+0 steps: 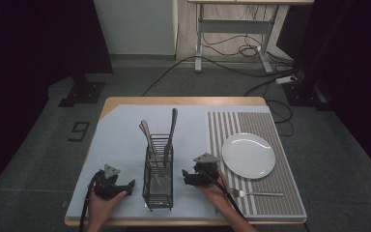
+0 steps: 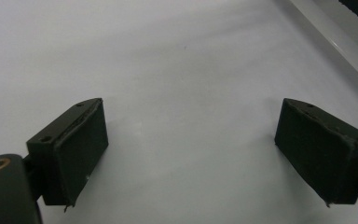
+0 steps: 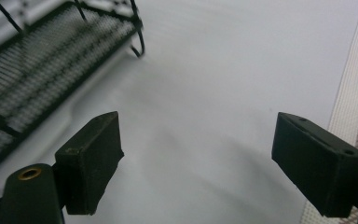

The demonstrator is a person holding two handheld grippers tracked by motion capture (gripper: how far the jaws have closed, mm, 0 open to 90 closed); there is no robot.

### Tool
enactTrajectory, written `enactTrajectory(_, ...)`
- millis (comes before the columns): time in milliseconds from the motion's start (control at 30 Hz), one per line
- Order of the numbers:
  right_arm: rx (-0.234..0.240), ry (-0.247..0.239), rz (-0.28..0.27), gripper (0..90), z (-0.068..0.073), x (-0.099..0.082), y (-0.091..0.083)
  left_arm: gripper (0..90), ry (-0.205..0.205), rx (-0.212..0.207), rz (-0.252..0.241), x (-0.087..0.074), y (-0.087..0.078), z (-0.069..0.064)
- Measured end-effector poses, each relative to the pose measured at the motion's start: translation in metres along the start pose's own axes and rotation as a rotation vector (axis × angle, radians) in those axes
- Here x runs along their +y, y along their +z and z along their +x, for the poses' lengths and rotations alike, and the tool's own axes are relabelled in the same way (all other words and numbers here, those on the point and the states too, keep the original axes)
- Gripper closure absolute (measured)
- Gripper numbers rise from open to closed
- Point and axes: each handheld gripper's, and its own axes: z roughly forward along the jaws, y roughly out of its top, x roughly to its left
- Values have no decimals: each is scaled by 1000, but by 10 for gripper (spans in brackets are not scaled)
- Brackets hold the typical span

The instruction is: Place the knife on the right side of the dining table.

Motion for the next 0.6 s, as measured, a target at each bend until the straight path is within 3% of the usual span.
enactTrajectory(100, 14, 6, -25, 172, -2, 4, -7, 91, 0, 0, 0, 0, 0, 0)
enactTrajectory(200, 62, 40, -83, 182, -8, 14, -24, 91, 2, 2, -1, 0, 0, 0)
enactTrajectory(300, 78, 39, -105, 184, -9, 19, -31, 91, 1, 1, -1, 0, 0, 0)
enactTrajectory(333, 103, 46, -131, 188, -11, 25, -38, 91, 0, 0, -1, 0, 0, 0)
enactTrajectory(600, 134, 53, -187, 196, -16, 37, -52, 91, -2, -1, -1, 0, 0, 0)
